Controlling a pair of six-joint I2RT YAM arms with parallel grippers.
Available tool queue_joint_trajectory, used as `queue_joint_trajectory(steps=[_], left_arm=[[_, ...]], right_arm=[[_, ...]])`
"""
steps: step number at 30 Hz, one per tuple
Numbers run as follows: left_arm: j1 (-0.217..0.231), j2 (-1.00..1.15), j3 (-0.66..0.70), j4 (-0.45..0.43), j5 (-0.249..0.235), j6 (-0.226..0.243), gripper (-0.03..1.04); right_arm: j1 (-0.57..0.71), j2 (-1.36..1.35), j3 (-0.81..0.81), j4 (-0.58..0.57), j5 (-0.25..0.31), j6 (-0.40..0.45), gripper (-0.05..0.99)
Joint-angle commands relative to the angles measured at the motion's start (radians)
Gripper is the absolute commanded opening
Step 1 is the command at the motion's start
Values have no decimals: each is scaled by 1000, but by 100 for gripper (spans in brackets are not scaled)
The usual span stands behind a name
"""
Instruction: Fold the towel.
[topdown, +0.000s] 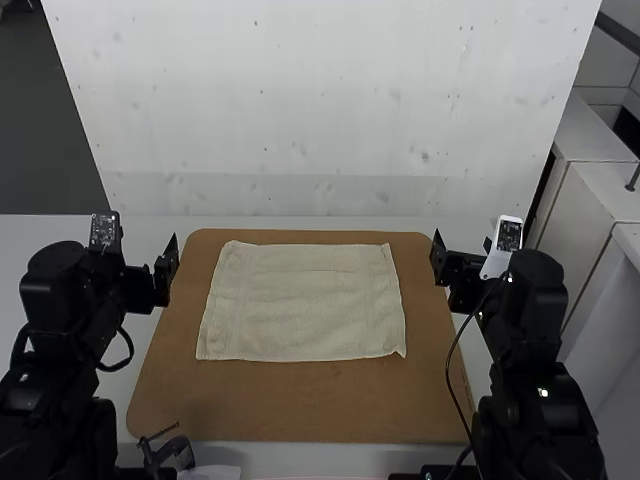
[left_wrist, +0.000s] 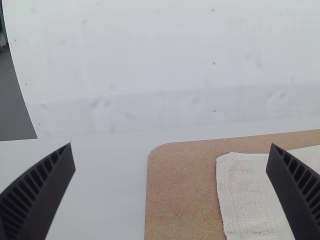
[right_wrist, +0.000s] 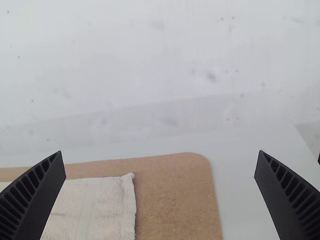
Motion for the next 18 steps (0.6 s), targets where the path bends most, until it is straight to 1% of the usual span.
queue_joint_trajectory(steps=[1, 2, 4, 15, 18], left_arm=[[1, -3, 3, 10, 11, 11, 100], [-1, -2, 2, 10, 50, 14, 100], [-1, -2, 2, 10, 96, 21, 100], [-1, -2, 2, 10, 102, 34, 99], [-1, -2, 2, 10, 85, 30, 100]], right_arm=[[-3, 1, 4, 11, 2, -4, 97], [-3, 1, 4, 11, 2, -4, 97], [-3, 1, 4, 11, 2, -4, 97], [-3, 1, 4, 11, 0, -6, 97], [-2, 4, 4, 11, 8, -19, 97]])
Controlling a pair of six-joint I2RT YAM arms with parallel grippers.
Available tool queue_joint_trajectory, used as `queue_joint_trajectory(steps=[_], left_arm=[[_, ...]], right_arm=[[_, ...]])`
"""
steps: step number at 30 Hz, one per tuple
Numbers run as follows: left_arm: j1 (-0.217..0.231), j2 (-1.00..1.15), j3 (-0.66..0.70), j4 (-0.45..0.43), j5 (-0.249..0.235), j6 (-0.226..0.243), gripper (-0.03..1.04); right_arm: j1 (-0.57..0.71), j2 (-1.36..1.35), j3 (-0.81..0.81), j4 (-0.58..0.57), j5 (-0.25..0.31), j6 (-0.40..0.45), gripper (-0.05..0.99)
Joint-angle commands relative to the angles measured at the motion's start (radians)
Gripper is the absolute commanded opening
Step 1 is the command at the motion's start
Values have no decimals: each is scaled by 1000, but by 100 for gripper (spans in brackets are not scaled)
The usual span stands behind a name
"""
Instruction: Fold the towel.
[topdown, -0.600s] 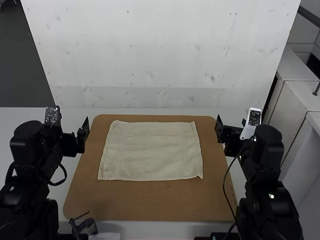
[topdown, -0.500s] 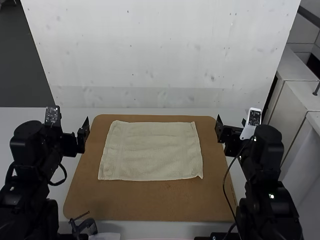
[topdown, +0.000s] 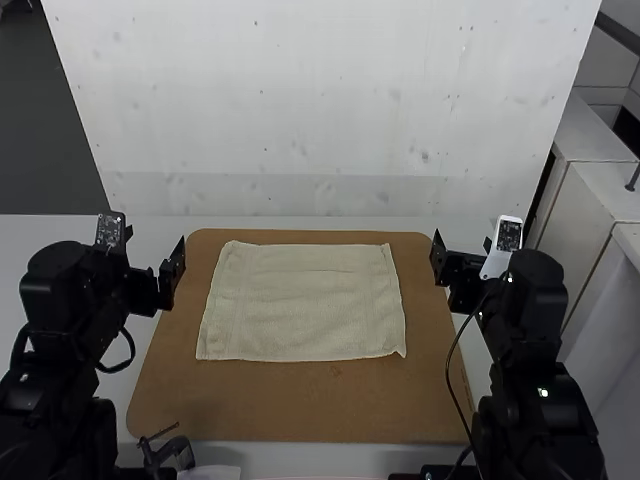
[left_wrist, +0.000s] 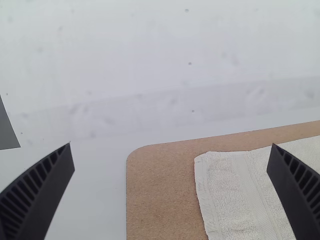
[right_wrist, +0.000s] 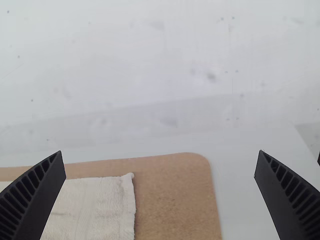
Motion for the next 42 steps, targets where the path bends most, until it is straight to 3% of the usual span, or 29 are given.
queue_joint_trajectory(steps=[1, 3, 6, 9, 18, 25, 29, 35, 37, 42], left_arm=[[-1, -2, 2, 10, 0, 11, 100], [1, -3, 2, 10, -6, 8, 100], [-2, -25, 29, -1, 22, 7, 99], [-25, 6, 94, -38, 16, 7, 97], [-65, 435, 370, -167, 22, -24, 97], [-140, 794, 522, -197, 2, -44, 97], [-113, 1000, 598, -145, -12, -58, 97], [-44, 1161, 683, -117, 2, -53, 97], [-27, 1195, 706, -113, 26, -53, 97], [-22, 1253, 713, -58, 34, -52, 97]], right_arm=[[1, 0, 4, 10, 20, -16, 97], [6, -14, 4, 8, 19, -16, 97], [7, -16, 7, 13, 8, -17, 97], [9, 50, 37, 14, 8, -20, 97], [12, 493, 218, 25, -21, 3, 97], [1, 901, 350, 111, -57, 44, 97], [1, 1141, 454, 151, -58, 44, 97], [23, 1429, 649, 105, -78, 29, 95], [50, 1518, 707, 86, -78, 24, 95], [107, 1688, 837, 31, -78, 6, 95]])
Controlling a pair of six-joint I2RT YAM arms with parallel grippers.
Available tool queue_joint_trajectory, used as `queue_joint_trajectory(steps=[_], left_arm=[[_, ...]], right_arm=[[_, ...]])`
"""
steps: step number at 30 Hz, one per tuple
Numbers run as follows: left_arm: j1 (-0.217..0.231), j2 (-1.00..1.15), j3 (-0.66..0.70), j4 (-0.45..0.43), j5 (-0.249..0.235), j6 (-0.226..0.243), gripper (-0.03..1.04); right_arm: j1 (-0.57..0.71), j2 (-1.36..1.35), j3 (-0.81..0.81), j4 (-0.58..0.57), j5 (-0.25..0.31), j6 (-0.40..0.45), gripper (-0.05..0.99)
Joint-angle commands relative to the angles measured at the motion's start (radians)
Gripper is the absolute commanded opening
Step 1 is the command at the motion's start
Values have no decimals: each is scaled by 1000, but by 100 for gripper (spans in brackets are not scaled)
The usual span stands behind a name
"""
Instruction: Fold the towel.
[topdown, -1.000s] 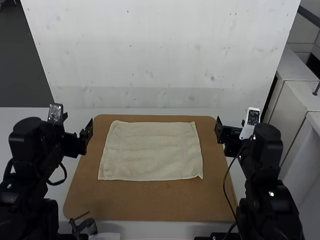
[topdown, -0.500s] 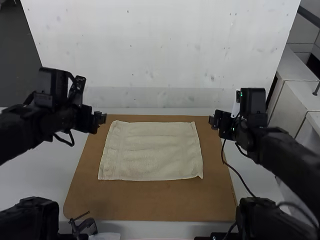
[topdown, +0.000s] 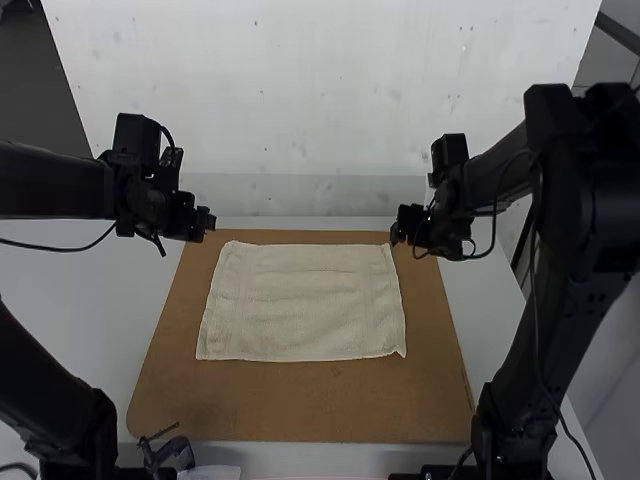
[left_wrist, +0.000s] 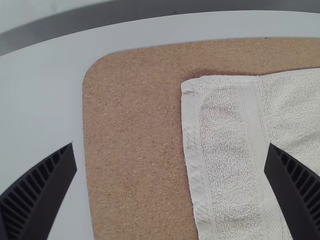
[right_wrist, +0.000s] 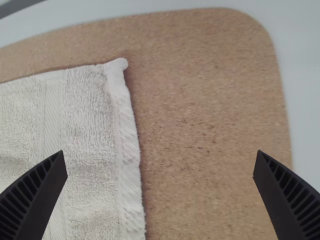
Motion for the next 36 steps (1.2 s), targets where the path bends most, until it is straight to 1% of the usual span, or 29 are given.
queue_joint_trajectory(steps=[1, 6, 9, 14, 17, 19, 21, 24, 26, 29, 32, 33, 36], left_arm=[[8, 42, 34, 38, 25, -8, 97], [42, 63, 43, 47, 52, -6, 97], [51, 69, 43, 61, 55, -3, 97], [69, 77, 45, 73, 63, -2, 97], [77, 78, 45, 73, 68, -2, 97], [80, 92, 45, 87, 74, -3, 97], [78, 115, 45, 95, 74, -3, 97], [78, 160, 48, 113, 72, -3, 97], [80, 190, 57, 118, 74, -3, 97], [91, 249, 83, 116, 77, -5, 97], [88, 315, 128, 111, 75, -14, 95], [81, 336, 148, 104, 74, -16, 95], [65, 393, 217, 65, 66, -30, 95]], right_arm=[[45, 97, 104, -36, -14, -21, 95], [77, 222, 220, -88, -5, -33, 95], [88, 269, 256, -93, 35, -53, 95], [107, 321, 303, -96, 83, -53, 95], [110, 363, 342, -99, 99, -44, 95], [111, 389, 369, -107, 101, -40, 95], [119, 423, 391, -124, 115, -40, 88], [140, 472, 415, -142, 156, -40, 76], [157, 499, 431, -173, 172, -40, 58], [171, 527, 444, -193, 190, -37, 26], [176, 530, 449, -206, 193, -33, 4], [176, 530, 449, -208, 193, -33, 2], [179, 525, 446, -216, 193, -32, 2]])
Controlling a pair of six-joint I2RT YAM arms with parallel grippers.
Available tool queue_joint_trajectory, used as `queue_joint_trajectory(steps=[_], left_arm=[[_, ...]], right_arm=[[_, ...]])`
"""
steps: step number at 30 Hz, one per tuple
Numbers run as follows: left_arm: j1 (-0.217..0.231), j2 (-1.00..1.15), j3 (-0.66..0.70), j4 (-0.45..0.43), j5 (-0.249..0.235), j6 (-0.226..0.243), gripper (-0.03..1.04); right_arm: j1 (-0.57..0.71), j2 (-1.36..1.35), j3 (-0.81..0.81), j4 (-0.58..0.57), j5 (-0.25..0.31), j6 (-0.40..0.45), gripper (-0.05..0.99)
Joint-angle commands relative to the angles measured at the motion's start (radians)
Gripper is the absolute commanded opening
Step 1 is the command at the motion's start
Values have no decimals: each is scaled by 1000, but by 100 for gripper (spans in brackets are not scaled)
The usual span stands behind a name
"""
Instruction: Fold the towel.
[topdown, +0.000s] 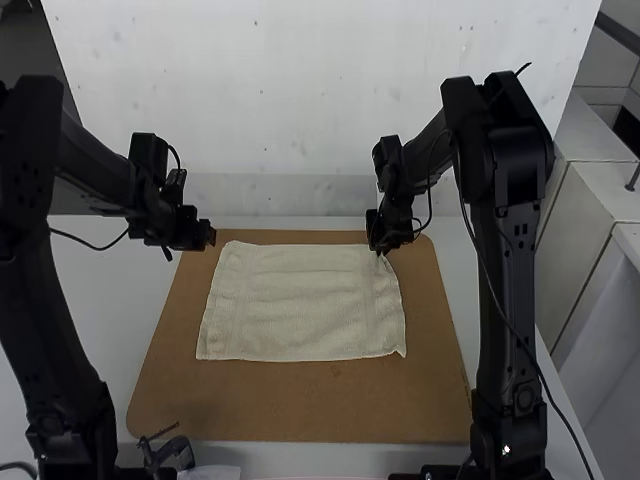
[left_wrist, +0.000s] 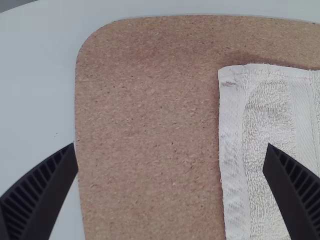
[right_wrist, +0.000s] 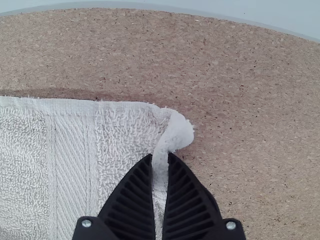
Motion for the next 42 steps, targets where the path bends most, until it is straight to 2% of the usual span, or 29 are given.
queue_joint_trajectory(steps=[1, 6, 11, 18, 22, 24, 26, 28, 30, 34, 37, 42], left_arm=[[-19, 64, 113, -29, -1, -23, 95], [-54, 155, 210, -69, -78, -24, 95], [-87, 227, 280, -127, -90, -27, 94], [-134, 302, 330, -164, -147, -36, 94], [-156, 336, 354, -198, -147, -33, 94], [-159, 359, 365, -198, -142, -26, 88], [-159, 389, 388, -207, -132, -24, 75], [-151, 415, 414, -252, -92, -27, 46], [-146, 428, 417, -269, -82, -24, 3], [-134, 420, 419, -319, -24, -23, 2], [-131, 392, 428, -351, -21, -27, 2], [-137, 340, 440, -359, -21, -53, 2]], right_arm=[[1, 50, -14, -22, 31, 5, 2], [2, 47, -22, -14, 35, 5, 2], [4, 55, -23, -13, 47, 5, 2], [-1, 57, -22, -14, 55, 5, 2], [1, 54, -20, -16, 61, 5, 2], [2, 50, -25, -16, 66, 5, 2], [4, 44, -33, -14, 69, 5, 2], [6, 32, -37, -14, 69, 5, 2], [4, 21, -42, -16, 69, 5, 2], [-1, 18, -39, -14, 72, 5, 2], [1, 18, -34, 2, 77, 22, 2], [2, -17, -54, 125, 80, 55, 2]])
